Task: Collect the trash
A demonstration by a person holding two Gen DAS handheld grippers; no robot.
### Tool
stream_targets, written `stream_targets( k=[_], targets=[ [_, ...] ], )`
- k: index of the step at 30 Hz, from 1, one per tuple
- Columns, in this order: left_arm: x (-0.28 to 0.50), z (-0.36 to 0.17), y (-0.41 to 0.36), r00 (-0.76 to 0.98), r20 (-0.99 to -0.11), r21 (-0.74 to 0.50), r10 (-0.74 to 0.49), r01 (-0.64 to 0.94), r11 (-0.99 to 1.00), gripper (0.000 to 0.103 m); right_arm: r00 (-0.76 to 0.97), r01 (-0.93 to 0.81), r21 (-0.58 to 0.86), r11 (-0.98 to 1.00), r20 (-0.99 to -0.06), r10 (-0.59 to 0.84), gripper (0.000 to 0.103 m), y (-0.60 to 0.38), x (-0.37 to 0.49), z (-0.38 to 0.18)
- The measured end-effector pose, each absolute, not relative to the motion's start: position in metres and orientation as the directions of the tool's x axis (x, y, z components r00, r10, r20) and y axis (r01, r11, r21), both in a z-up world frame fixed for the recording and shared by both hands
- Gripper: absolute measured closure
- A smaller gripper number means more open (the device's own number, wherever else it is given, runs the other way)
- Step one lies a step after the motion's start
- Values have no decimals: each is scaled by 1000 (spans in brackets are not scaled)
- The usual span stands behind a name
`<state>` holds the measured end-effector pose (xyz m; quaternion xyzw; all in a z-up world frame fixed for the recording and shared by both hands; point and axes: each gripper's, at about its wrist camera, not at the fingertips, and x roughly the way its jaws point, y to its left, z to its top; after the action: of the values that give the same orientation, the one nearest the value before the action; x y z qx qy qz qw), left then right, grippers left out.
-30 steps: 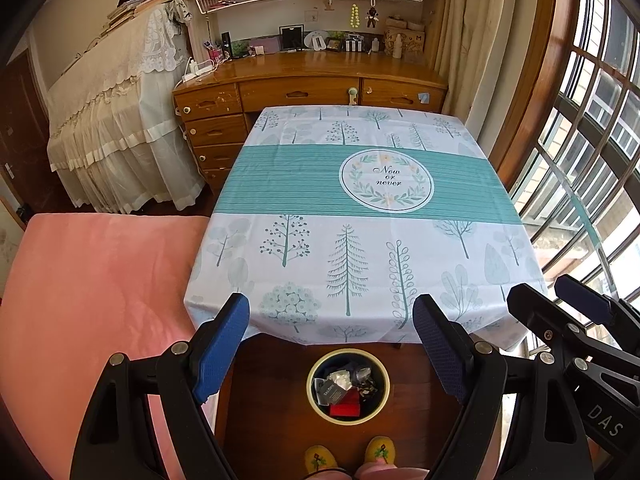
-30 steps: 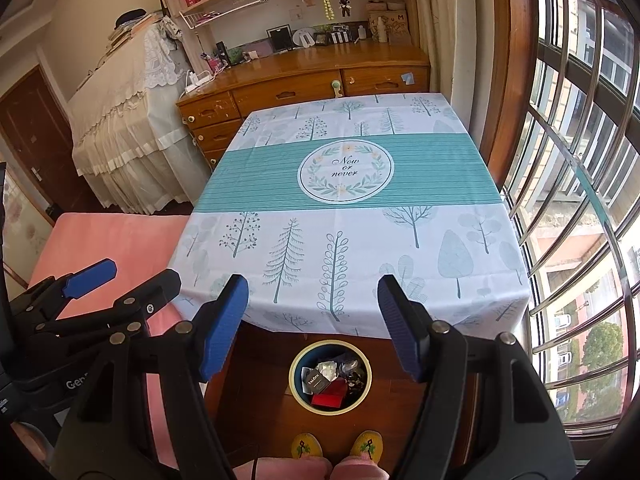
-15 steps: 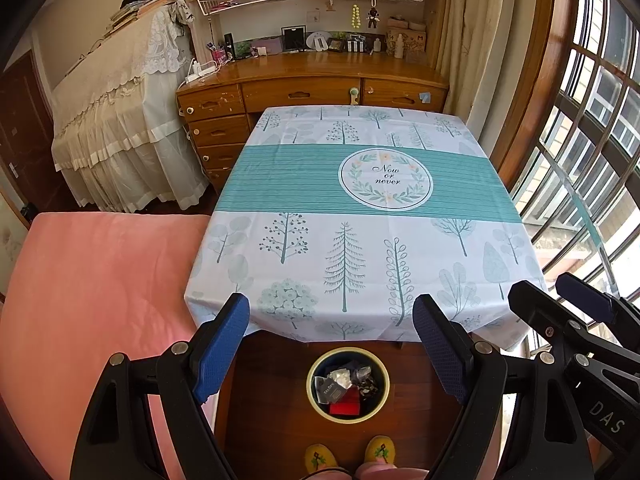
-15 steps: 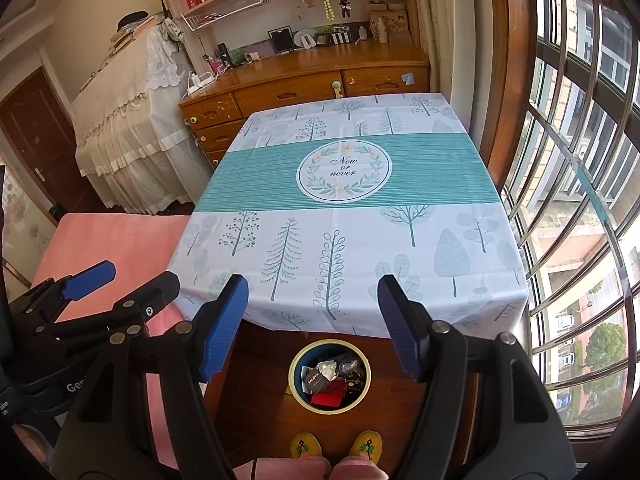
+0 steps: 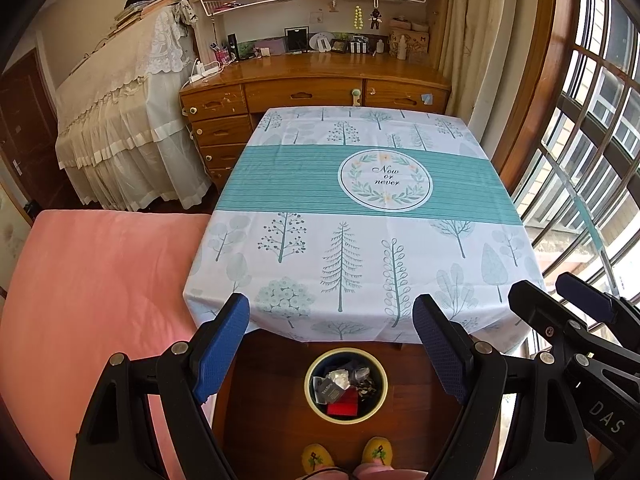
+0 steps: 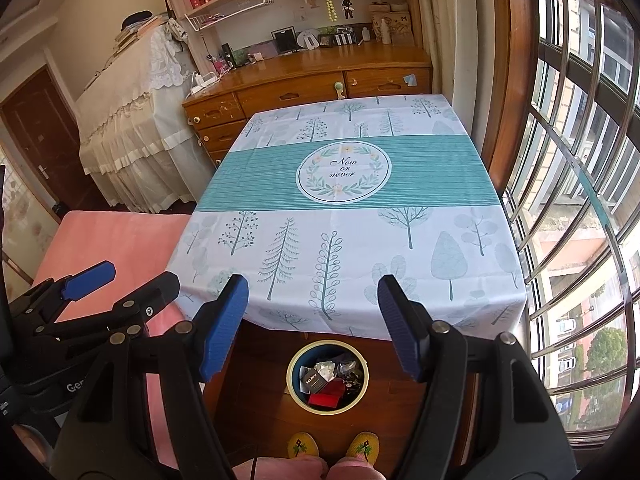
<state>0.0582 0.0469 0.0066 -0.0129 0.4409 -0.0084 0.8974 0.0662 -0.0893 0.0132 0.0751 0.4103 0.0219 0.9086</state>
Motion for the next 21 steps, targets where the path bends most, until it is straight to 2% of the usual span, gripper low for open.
stream_targets(
  k=[21],
  targets=[
    [53, 3, 58, 603, -798, -25, -25, 8, 1000, 18, 660, 28, 160, 987, -744, 102, 38, -86, 61, 11]
  ],
)
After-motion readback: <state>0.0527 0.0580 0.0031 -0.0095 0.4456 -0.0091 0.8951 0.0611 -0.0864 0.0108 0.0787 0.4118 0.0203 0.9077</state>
